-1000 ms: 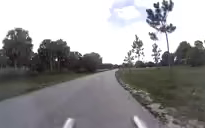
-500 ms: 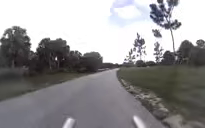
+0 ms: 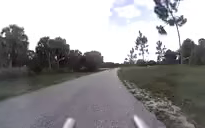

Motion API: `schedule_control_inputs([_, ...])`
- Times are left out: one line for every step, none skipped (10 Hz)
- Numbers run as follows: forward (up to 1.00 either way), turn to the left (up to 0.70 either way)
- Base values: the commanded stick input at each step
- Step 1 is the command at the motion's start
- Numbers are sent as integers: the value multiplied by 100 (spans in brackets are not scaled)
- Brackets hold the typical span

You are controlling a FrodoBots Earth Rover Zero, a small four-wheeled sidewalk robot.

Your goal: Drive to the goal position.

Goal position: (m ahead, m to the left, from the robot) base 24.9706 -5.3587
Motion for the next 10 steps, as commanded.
schedule_control_inputs([85,0])
schedule_control_inputs([85,0])
schedule_control_inputs([85,0])
schedule_control_inputs([85,0])
schedule_control_inputs([85,0])
schedule_control_inputs([85,0])
schedule_control_inputs([85,0])
schedule_control_inputs([85,0])
schedule_control_inputs([85,0])
schedule_control_inputs([85,0])
